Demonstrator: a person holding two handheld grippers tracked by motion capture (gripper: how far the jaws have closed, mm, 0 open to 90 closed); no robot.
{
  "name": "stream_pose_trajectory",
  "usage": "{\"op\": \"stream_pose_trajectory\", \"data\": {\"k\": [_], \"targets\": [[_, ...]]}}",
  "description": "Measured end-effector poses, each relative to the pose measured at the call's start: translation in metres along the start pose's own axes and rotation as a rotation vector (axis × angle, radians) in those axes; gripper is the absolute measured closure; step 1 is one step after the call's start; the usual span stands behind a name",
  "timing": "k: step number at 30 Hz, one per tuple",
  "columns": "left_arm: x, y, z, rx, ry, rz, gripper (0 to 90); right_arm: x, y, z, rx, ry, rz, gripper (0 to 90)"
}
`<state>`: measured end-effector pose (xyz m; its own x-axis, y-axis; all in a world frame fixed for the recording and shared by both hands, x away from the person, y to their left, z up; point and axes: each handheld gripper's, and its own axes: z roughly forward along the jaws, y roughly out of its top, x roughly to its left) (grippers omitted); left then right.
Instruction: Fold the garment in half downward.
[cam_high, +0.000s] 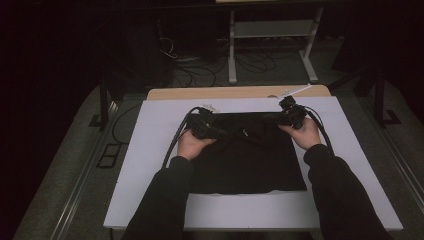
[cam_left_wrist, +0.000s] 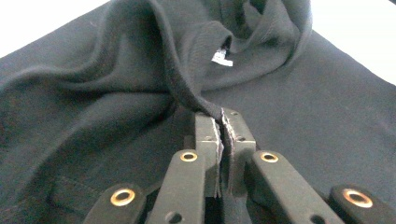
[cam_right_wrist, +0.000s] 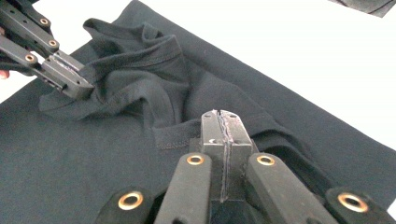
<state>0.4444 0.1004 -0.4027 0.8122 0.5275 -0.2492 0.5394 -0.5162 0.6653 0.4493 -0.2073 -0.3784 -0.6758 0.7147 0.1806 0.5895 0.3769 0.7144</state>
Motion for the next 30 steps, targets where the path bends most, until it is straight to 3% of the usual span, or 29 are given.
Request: {"op": "stream_pose_trajectory", "data": {"k": [8,15,23,30], "targets": [[-0.008,0.004,-0.029,-0.072,0.018,-0.024,85.3,0.008,0.003,-0.037,-0.029,-0.061,-0.029,88.5],[-0.020,-0.003,-0.049,-0.141,-0.014,-0.022,85.3,0.019,-0.009,-0.056,-0.061,-0.073,-0.048,88.5],[-0.031,-0.033,-0.055,-0.225,-0.051,-0.034,85.3,0.033,-0.030,-0.061,-0.070,-0.050,-0.050,88.5],[-0.038,-0.063,-0.055,-0.273,-0.049,-0.051,85.3,0.046,-0.047,-0.059,-0.062,-0.026,-0.062,88.5]]}}
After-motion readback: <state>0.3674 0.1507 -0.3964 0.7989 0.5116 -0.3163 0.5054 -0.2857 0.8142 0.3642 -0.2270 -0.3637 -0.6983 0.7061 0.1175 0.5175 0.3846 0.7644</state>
